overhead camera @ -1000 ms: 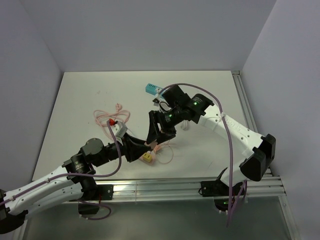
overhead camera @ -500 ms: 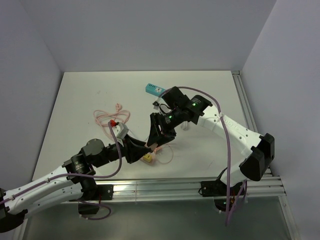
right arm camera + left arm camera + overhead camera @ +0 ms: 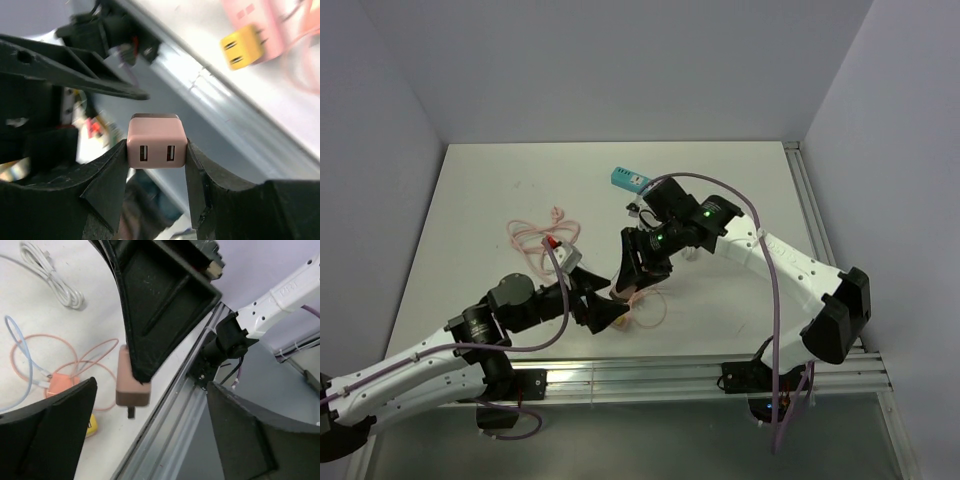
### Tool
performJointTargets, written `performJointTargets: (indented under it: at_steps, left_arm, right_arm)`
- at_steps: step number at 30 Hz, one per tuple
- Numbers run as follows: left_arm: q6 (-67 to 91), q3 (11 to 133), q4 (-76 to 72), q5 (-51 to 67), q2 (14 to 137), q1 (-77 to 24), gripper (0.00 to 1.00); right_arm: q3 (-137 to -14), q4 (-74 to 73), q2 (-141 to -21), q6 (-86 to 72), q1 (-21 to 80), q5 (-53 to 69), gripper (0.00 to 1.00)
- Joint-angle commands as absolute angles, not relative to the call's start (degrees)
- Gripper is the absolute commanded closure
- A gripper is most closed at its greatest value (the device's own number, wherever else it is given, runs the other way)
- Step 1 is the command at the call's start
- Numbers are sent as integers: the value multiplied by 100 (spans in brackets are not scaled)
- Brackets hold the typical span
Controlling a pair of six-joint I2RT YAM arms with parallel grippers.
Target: Insert the plug
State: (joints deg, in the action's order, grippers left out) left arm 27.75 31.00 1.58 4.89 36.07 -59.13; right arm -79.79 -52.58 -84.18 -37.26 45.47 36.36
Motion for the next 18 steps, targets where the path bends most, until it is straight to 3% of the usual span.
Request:
performJointTargets:
  at_steps: [1, 3, 7, 12, 16, 18]
  left_arm:
    - [3040, 3384, -9, 248, 3306, -5941, 0]
    - [3155, 3393, 289, 36, 3174, -5941, 0]
    - [4021, 3646, 1367, -1680, 2953, -5941, 1]
    - [4833, 4471, 3169, -2943, 3470, -5880, 1]
    - [4529, 4746, 3165, -2630, 4006, -5381, 0]
    - [4255, 4807, 3024, -1545, 4191, -4472, 0]
  right_arm:
    - [-8148, -4966, -8025, -3288, 4562, 2770, 100]
    - [-8095, -4800, -7876, -3078, 4553, 2226, 100]
    - [-7753, -4290, -7498, -2787, 4579, 1241, 100]
    - [-7304, -3499, -7216, -2225, 4956, 11, 100]
    - [-7110, -3077, -7373, -1952, 5641, -957, 100]
    - [-7119, -2927, -7541, -1785, 5949, -975, 100]
